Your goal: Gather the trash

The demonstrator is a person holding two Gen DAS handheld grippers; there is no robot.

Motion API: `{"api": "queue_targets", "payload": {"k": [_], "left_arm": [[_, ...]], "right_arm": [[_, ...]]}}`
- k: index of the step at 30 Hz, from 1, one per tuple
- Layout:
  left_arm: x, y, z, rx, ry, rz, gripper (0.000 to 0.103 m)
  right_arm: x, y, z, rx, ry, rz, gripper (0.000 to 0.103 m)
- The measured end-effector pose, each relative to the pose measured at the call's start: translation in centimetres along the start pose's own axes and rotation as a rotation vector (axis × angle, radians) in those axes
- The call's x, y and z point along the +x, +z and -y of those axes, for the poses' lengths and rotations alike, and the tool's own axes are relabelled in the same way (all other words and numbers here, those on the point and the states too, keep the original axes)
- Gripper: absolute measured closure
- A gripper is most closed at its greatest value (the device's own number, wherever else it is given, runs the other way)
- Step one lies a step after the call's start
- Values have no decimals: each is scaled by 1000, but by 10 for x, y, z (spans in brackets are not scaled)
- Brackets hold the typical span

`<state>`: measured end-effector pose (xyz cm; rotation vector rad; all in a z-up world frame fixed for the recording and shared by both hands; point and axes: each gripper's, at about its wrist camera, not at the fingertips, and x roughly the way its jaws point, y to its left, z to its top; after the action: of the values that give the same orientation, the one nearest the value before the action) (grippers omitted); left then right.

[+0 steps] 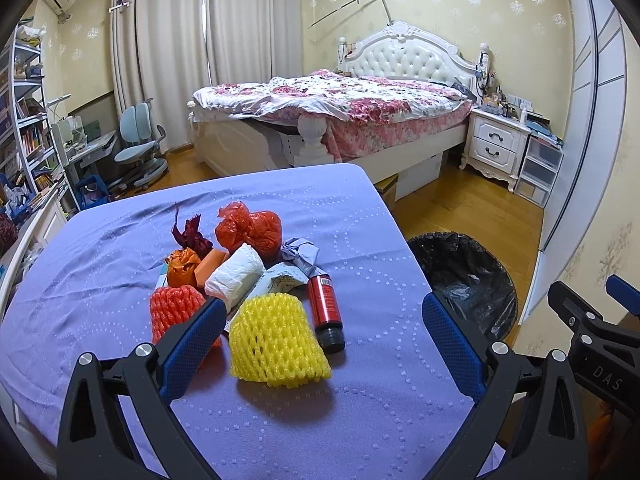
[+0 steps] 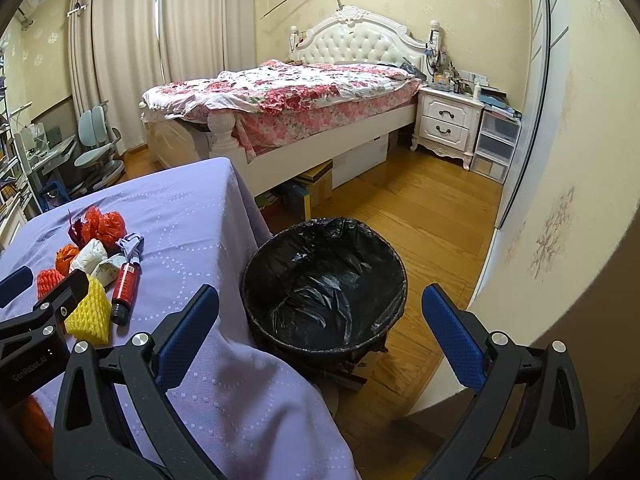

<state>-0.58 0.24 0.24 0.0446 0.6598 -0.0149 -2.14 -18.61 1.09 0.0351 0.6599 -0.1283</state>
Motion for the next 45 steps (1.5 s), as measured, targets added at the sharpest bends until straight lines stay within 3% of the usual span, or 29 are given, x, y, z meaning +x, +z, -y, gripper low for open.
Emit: {"api": "queue_targets", "payload": {"k": [45], "left_arm": [[1,-3,0,-3,-4,-2,5]], "right_arm": [[2,-5,-1,5,4,-9,4]]}}
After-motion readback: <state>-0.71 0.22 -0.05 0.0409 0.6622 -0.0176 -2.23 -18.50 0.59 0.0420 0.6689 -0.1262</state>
